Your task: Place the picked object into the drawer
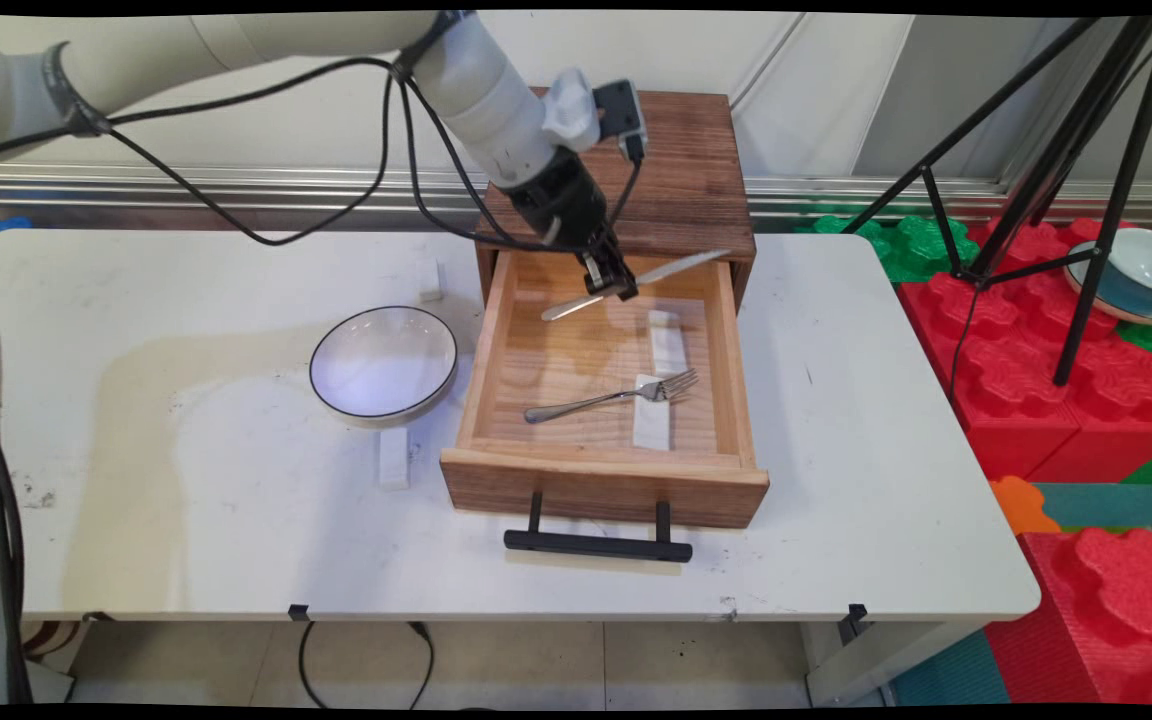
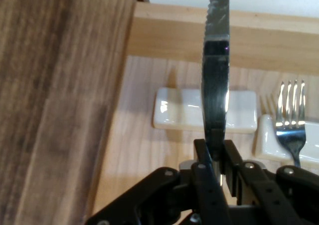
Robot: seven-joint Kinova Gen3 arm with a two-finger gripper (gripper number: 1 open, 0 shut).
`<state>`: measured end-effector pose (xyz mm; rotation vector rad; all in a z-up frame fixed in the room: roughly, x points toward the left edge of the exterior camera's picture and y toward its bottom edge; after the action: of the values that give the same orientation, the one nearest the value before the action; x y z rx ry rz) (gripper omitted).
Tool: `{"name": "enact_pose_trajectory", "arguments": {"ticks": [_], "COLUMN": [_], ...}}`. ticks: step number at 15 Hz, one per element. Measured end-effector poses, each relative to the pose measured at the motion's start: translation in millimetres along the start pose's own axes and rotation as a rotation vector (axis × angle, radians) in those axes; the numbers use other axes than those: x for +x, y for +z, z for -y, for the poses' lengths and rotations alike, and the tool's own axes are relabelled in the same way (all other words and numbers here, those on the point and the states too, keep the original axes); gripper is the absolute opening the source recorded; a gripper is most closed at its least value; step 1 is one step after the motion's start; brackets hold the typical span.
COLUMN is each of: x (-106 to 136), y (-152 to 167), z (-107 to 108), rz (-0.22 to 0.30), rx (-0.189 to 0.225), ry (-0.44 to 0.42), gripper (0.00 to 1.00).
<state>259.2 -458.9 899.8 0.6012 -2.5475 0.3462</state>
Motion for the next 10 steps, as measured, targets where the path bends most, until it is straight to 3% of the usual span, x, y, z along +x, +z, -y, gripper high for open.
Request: {"name": "enact_pose_trajectory", "arguments": {"ticks": [10], "x": [-12.3], "y": [41.7], "z": [-0.3], "rz": [0.078], "rx": [-0.043], "ry": [0.009], "gripper": [0.0]}}
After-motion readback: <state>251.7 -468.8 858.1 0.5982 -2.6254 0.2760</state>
